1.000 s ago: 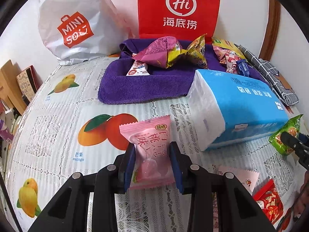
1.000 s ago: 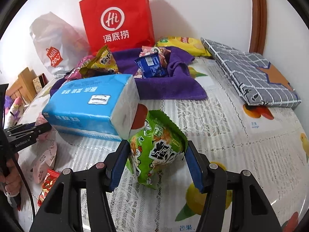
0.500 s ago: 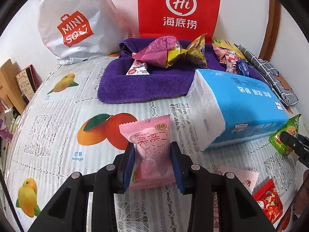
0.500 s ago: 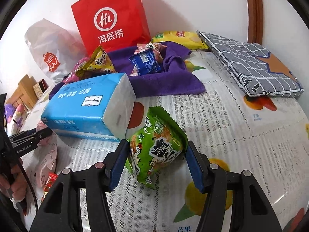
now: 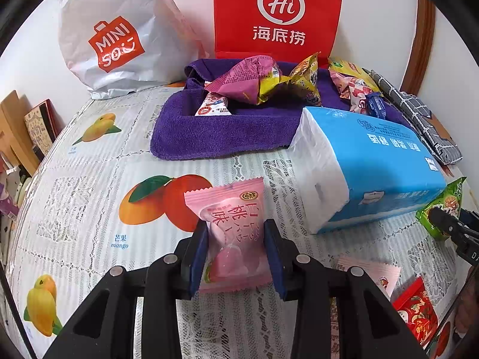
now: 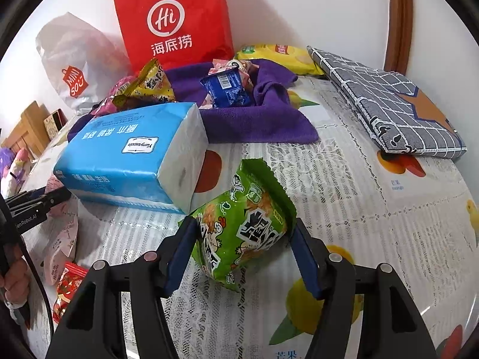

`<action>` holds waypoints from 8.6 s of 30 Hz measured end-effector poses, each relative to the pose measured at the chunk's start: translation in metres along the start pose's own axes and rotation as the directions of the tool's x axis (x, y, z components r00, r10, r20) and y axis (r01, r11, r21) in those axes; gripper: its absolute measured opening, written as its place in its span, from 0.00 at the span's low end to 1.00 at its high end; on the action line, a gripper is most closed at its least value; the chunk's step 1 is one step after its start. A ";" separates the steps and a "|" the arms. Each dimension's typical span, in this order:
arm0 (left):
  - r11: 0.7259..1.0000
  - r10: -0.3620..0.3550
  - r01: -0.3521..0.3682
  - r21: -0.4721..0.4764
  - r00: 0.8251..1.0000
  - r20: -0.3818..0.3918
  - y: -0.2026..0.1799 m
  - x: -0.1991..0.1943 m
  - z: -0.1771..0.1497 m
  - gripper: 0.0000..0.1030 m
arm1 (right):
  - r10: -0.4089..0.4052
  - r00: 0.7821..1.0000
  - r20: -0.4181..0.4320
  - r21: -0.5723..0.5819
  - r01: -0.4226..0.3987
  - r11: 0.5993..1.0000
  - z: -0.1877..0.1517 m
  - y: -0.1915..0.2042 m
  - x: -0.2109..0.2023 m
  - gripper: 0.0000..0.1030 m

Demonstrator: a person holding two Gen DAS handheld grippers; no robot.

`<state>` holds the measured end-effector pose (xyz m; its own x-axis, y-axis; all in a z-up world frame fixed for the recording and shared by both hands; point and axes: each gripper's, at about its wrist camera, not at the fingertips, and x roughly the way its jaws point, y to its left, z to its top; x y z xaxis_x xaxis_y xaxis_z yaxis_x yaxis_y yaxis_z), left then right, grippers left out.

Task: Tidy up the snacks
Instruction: 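Carry the pink packet and green packet over the purple towel with both grippers, then lower both packets onto the purple towel and open both grippers, then grasp the red packet with the right gripper while the left gripper grasps the pale pink packet, then lift the red packet and pale pink packet off the sheet with both grippers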

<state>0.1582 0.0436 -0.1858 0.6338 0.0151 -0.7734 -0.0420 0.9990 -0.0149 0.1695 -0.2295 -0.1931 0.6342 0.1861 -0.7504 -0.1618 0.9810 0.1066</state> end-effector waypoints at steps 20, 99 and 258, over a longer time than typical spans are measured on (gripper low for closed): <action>0.997 -0.068 0.069 -0.035 0.997 0.028 0.006 -0.033 0.010 0.30 | 0.056 0.991 0.118 -0.001 -0.057 0.998 0.013 0.003 -0.047 0.57; 0.982 -0.149 0.138 -0.129 0.985 -0.084 -0.009 0.042 0.198 0.30 | 0.103 0.993 -0.061 -0.048 -0.106 0.993 0.204 0.040 0.097 0.57; 0.978 -0.200 0.206 0.030 0.971 -0.133 -0.036 -0.059 -0.016 0.65 | 0.109 0.991 -0.075 -0.021 -0.111 0.994 -0.036 0.046 -0.059 0.39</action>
<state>0.1098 0.0058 -0.1499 0.5206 -0.1907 -0.8322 0.1122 0.9816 -0.1548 0.0976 -0.1973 -0.1675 0.5540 0.2876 -0.7813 -0.2472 0.9529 0.1756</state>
